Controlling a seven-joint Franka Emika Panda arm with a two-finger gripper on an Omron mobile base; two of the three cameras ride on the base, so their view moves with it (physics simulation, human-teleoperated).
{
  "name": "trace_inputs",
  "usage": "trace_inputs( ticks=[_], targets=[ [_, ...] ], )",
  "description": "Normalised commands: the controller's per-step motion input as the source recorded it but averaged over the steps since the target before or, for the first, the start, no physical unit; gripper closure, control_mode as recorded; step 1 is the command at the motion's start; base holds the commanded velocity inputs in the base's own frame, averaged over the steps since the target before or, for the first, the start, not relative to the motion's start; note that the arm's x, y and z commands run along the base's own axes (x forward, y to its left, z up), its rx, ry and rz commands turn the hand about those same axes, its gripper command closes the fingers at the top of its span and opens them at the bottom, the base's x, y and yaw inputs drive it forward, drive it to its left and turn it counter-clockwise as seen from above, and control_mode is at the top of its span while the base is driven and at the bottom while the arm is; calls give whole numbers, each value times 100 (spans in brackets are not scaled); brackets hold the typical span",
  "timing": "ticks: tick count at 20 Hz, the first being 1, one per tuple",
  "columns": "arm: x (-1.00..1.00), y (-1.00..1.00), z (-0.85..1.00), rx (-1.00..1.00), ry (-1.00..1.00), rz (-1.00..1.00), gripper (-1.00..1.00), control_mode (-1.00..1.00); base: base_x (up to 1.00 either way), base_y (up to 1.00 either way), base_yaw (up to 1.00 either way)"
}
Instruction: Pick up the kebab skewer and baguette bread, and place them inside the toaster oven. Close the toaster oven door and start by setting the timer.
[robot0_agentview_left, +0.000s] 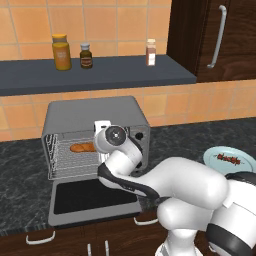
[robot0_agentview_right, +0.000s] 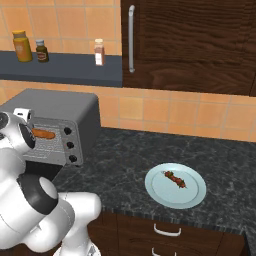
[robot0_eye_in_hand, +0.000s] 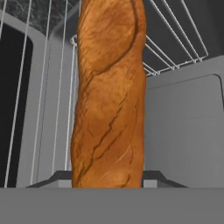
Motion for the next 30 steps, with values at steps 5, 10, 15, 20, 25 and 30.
trace_inputs(
  ticks=[5, 10, 15, 20, 25, 30],
  targets=[
    [0, 0, 0, 0, 0, 0, 100, -100, 0, 0, 0],
    [0, 0, 0, 0, 0, 0, -100, -100, 0, 0, 0],
    [0, 0, 0, 0, 0, 0, -100, -100, 0, 0, 0],
    [0, -2, 5, 0, 0, 0, -100, -100, 0, 0, 0],
    [-8, -18, 60, 0, -3, 0, -100, -100, 0, 0, 0],
    [-31, -41, 42, 0, 1, 0, -100, -100, 0, 0, 0]
  ],
)
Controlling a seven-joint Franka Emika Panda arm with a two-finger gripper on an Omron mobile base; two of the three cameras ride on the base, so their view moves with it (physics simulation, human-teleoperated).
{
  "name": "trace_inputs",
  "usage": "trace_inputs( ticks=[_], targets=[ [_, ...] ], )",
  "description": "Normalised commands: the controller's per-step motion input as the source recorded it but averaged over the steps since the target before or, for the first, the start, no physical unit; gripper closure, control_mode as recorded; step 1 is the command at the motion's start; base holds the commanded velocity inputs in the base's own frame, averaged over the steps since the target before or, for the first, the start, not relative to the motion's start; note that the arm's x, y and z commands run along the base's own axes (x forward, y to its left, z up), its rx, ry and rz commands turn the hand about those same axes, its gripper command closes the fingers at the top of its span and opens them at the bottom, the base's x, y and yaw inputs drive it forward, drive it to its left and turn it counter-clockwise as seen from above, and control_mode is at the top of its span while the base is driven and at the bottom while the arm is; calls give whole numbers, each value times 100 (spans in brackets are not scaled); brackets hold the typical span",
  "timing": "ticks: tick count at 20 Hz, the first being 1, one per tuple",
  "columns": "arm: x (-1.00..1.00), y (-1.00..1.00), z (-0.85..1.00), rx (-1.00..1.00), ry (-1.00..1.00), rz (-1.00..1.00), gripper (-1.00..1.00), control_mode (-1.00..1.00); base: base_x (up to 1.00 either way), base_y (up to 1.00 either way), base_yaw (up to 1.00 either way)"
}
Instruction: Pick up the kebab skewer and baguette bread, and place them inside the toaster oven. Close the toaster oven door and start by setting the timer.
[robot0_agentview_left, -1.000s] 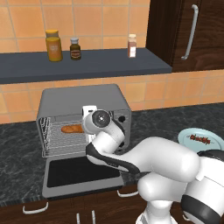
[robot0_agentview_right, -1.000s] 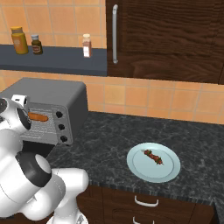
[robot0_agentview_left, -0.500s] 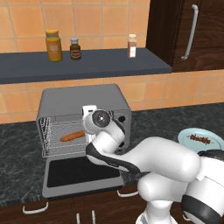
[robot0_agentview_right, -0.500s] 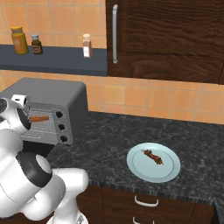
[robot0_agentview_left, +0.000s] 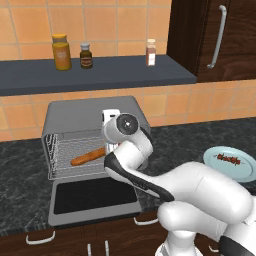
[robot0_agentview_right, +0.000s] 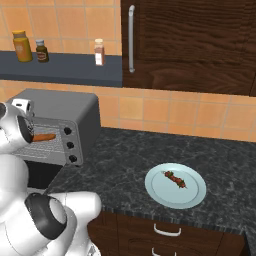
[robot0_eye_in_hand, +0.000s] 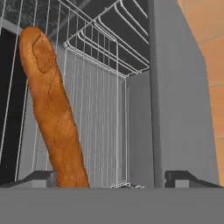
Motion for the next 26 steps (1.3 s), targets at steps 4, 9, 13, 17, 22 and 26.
trace_inputs(
  ticks=[4, 9, 13, 17, 22, 26],
  targets=[
    [-61, -97, 15, 0, 5, 4, -100, -100, 0, 0, 0],
    [-54, -100, 16, 0, 11, 4, -100, -100, 0, 0, 0],
    [-28, -100, 8, 0, 24, -13, -100, -100, 0, 0, 0],
    [-20, -100, 0, 0, 24, -20, -100, -100, 0, 0, 0],
    [-12, -100, -3, 2, 18, -21, -100, -100, 0, 0, 0],
    [-18, -100, -10, 5, 14, -20, -100, -100, 0, 0, 0]
  ],
)
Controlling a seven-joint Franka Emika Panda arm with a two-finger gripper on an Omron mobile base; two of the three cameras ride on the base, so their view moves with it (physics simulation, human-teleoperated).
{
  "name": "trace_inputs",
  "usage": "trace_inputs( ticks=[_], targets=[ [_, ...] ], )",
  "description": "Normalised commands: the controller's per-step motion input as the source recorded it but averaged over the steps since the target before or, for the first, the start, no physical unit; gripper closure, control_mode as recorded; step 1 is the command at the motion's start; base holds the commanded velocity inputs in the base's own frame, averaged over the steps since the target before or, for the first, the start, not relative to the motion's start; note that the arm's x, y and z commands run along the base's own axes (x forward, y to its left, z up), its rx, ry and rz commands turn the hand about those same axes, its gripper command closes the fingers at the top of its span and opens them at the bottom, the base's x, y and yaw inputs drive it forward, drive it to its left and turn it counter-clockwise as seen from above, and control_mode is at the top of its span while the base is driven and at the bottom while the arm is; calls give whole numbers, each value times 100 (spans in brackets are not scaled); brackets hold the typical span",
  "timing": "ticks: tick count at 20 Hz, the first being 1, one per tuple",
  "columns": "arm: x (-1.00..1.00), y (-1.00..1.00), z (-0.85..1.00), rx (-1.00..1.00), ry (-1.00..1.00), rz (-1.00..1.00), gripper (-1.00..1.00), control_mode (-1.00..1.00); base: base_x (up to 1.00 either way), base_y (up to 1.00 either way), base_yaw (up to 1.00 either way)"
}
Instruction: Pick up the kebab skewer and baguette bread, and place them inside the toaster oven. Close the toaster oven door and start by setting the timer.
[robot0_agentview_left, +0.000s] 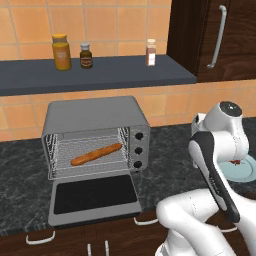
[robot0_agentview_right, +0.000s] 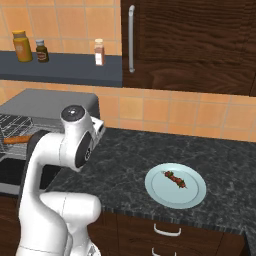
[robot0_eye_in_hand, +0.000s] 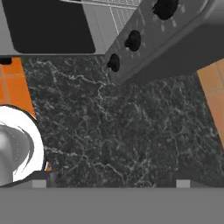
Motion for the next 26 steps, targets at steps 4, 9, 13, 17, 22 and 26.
trace_inputs(
  ticks=[4, 9, 13, 17, 22, 26],
  targets=[
    [-18, -100, -8, 5, 14, -22, -100, -100, 0, 0, 0],
    [-19, -100, -10, 6, 12, -22, -100, -100, 0, 0, 0],
    [-21, -100, -15, 7, 14, -22, -100, -100, 0, 0, 0],
    [-9, -95, -9, 4, 15, -14, -100, -100, 0, 0, 0],
    [49, -42, -9, 0, 5, 0, -100, -100, 0, 0, 0],
    [80, -13, -44, 0, 0, 0, -100, -100, 0, 0, 0]
  ],
)
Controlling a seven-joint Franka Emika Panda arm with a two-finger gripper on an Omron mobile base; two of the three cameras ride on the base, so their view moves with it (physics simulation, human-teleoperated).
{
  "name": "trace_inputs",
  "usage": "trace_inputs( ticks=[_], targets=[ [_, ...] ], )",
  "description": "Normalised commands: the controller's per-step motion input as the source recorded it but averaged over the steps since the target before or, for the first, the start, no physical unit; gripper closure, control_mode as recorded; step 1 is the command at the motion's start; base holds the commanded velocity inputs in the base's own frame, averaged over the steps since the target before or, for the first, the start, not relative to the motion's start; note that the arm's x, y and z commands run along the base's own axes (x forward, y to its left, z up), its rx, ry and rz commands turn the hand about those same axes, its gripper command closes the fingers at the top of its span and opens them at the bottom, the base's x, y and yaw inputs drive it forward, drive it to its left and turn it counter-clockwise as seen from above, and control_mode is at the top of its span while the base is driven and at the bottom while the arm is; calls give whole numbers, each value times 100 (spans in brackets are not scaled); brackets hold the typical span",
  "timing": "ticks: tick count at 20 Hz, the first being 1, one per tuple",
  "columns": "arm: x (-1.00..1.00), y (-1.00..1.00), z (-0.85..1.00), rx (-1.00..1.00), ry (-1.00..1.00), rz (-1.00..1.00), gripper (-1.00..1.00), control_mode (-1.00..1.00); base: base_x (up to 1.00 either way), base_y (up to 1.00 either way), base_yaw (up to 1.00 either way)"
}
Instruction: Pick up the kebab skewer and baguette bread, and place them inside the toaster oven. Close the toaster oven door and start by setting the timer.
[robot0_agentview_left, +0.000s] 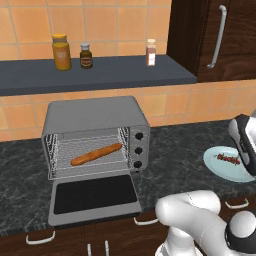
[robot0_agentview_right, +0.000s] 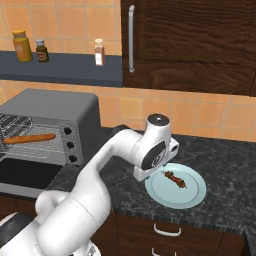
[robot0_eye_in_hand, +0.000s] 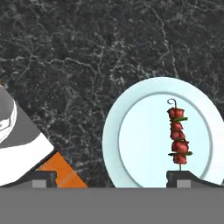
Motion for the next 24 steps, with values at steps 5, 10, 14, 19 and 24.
trace_inputs(
  ticks=[5, 10, 14, 19, 24],
  targets=[
    [62, -35, -48, -2, 3, -4, -100, -100, 0, 0, 0],
    [60, -47, -51, -1, 3, -2, -100, -100, 0, 0, 0],
    [48, -47, -47, 0, 4, 0, -100, -100, 0, 0, 0],
    [32, -15, -43, 0, 7, -4, -100, -100, 0, 0, 0],
    [16, -14, -19, 0, 15, -2, -100, -100, 0, 0, 0]
  ],
)
